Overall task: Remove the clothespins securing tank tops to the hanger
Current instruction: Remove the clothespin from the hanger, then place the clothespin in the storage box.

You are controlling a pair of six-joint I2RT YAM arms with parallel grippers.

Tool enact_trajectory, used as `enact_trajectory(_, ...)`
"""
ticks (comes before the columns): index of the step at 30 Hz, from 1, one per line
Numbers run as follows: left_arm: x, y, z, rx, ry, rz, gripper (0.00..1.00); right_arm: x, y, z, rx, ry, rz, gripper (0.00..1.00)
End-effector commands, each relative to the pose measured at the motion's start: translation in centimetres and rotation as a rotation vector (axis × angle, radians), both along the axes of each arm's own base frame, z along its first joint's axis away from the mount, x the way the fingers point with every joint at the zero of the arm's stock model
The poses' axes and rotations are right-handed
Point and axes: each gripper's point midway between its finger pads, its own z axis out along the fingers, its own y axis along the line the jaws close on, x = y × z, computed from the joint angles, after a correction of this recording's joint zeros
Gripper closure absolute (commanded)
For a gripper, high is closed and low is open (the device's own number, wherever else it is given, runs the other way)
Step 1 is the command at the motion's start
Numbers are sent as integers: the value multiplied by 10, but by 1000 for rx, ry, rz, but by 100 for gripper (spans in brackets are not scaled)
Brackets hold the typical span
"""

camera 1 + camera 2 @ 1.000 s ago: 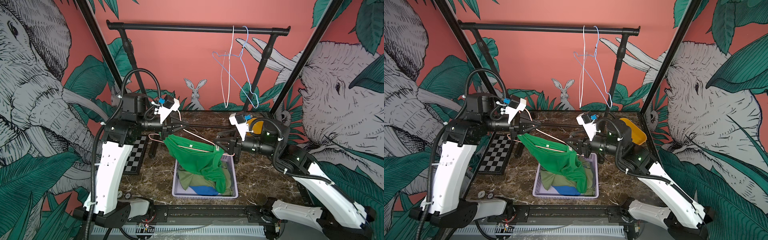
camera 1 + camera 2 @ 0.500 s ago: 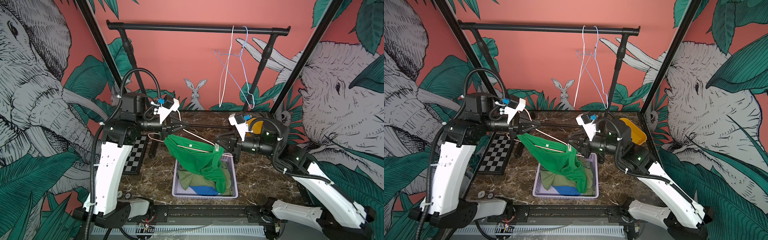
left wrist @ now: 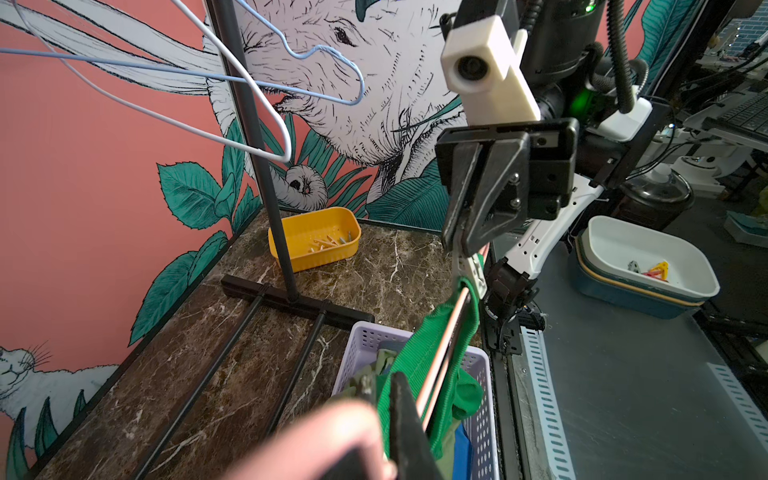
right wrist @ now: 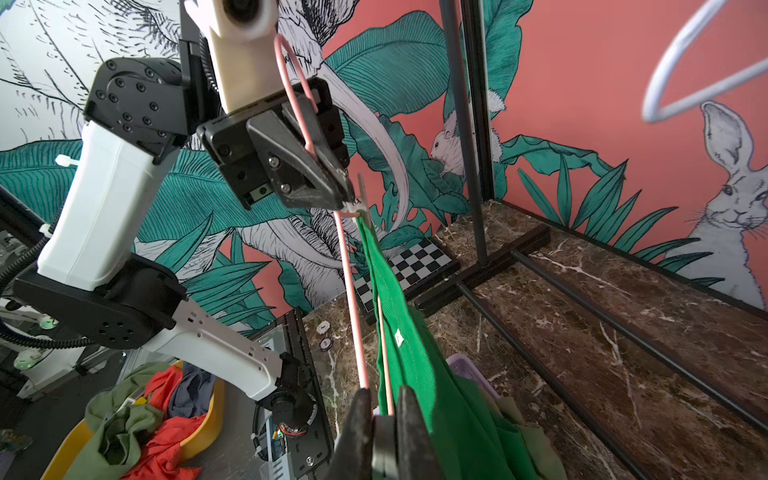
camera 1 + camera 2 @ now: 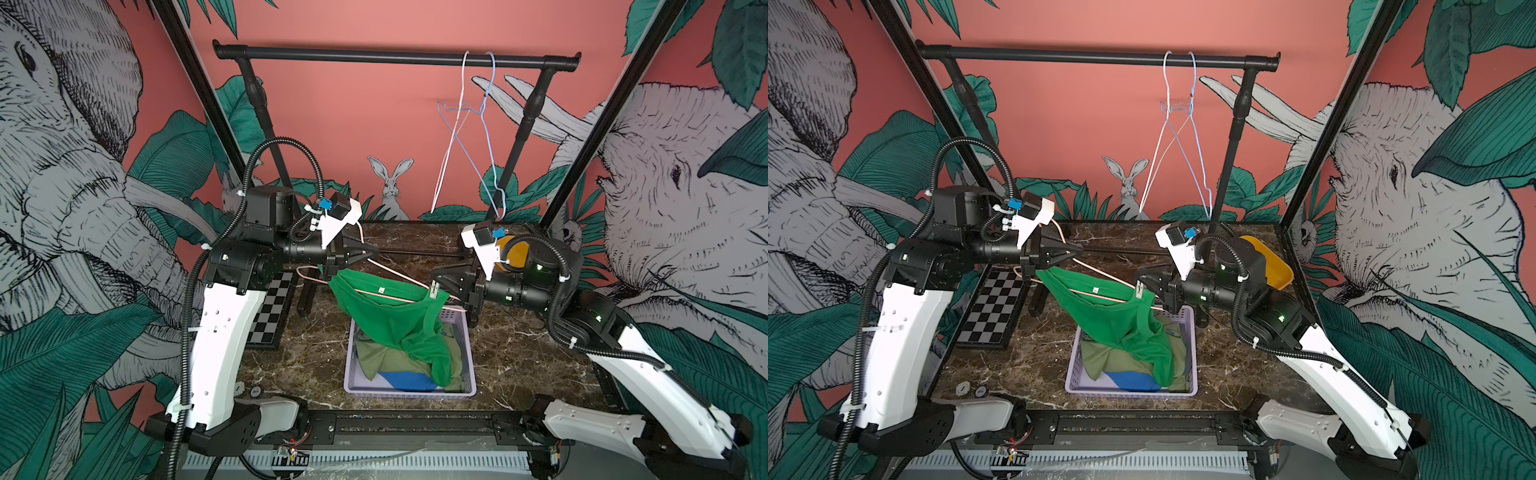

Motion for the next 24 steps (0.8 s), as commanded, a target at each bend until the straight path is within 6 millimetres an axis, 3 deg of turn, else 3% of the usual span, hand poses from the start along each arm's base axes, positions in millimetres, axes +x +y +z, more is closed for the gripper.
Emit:
enact_trajectory(1,-5,-2,-8,30,-24,-20,100,2,-10,41,75,-109,-45,100)
enact_trajectory(7,-6,-6,-11,51,-35,-25,100,14,-14,55,85,-137,-104,100)
enact_trajectory(10,7,-7,-11,62,-34,37,100,22,-25,47,52,-129,-181,100)
enact_trajectory(13,19,-8,-12,71,-39,86,100,28,-44,24,1,-109,-280,100)
enact_trajectory(16,28,-8,-13,83,-42,119,100,34,-68,-10,-61,-47,-385,100)
enact_trajectory(20,31,-10,-14,86,-43,123,100,45,-103,-61,-156,70,-538,100)
enact_trajectory(24,28,-13,-9,70,-43,114,100,65,-140,-94,-219,155,-728,100)
